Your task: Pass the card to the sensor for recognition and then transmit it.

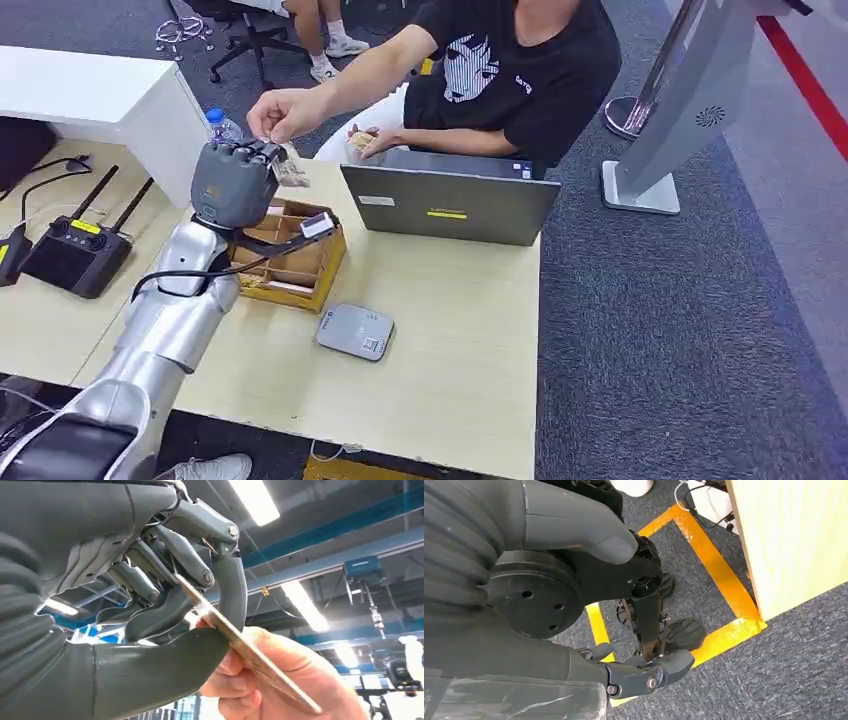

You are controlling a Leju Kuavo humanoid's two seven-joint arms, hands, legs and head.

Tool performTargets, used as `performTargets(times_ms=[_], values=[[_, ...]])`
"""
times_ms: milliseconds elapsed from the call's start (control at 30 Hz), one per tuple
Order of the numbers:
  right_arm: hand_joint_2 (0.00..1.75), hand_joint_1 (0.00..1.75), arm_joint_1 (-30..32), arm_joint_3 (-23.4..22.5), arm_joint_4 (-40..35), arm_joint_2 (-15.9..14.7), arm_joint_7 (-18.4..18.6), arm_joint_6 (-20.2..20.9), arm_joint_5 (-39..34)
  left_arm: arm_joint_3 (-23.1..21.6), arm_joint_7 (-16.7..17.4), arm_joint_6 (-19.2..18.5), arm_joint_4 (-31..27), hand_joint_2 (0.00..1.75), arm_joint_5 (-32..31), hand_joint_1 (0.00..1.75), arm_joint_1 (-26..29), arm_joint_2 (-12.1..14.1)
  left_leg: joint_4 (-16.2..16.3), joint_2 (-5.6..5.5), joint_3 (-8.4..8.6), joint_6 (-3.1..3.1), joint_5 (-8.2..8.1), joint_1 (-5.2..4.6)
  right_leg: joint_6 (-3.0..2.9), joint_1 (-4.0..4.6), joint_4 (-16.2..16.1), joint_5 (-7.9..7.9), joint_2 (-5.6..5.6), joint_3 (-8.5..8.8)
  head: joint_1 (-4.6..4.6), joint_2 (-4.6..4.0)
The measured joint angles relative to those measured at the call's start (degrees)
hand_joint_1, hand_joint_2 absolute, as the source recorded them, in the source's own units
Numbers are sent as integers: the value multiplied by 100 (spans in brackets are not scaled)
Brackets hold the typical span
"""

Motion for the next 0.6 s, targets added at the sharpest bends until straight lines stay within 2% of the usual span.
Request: performTargets(times_ms=[100,133,167,200,400,600], values=[[175,0,2,18,0,0,2,0,-2,37,-13,0,57,175,112,175,-20,61,0,2,1,0,0,1,0,0,1,0,2,-2,0,0],[175,0,2,22,0,0,2,0,-4,46,-37,0,72,175,135,150,-19,79,0,2,1,0,0,2,0,0,1,0,2,-3,0,0],[175,0,2,24,0,0,2,0,-7,50,-59,0,85,175,160,14,-18,90,0,2,0,-1,1,3,0,1,1,0,2,-3,0,0],[175,0,2,26,0,0,2,0,-7,57,-72,0,90,175,173,0,-11,101,0,2,0,-1,1,3,-1,1,1,0,2,-3,0,0],[175,0,8,28,0,0,-26,2,-44,151,-254,2,57,175,317,0,208,96,-2,2,0,-1,-1,1,0,1,0,-1,3,-3,2,0],[175,0,65,28,0,0,-170,61,-197,166,-503,-252,-433,175,726,0,986,112,-2,3,-1,0,-4,0,2,0,-1,-3,2,-3,0,0]])
